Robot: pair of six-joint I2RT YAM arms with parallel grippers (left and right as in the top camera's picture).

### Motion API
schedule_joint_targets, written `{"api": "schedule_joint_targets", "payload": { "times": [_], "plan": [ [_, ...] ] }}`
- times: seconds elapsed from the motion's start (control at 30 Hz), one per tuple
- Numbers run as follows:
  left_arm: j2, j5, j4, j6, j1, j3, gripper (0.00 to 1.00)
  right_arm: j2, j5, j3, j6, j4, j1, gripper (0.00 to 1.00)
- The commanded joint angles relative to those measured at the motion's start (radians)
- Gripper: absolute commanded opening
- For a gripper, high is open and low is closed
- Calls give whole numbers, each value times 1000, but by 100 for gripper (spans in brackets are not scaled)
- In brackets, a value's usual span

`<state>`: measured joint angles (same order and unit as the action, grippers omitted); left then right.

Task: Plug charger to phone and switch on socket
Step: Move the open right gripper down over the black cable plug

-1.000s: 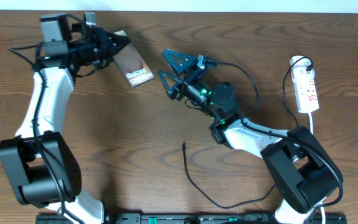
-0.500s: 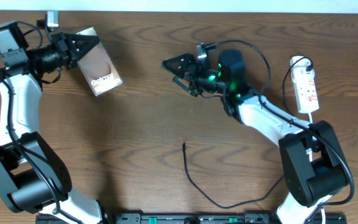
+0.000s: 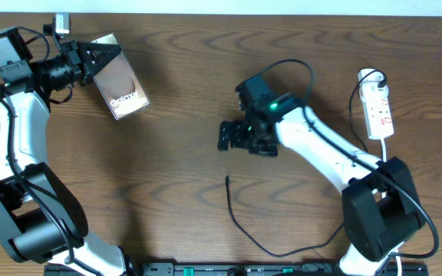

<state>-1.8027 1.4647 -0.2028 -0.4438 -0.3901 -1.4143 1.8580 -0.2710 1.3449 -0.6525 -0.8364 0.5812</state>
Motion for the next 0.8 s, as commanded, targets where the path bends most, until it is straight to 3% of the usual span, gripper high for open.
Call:
{"api": "schedule_joint_targets", "payload": {
  "times": [0.0,0.2,0.43,0.77],
  "plan": [
    [25,46,-2,6,-4,-11,7,-6,191,11,-2,-6,77,99],
    [25,46,-21,6,-4,-9,7,-5,244,7,-36,7,200,99],
    [25,46,-28,6,-4,-5,7,-5,301,-14,-209,-1,262,99],
    [25,42,-28,6,-4,-5,7,-3,322,-26,-256,40,337,99]
  ]
}}
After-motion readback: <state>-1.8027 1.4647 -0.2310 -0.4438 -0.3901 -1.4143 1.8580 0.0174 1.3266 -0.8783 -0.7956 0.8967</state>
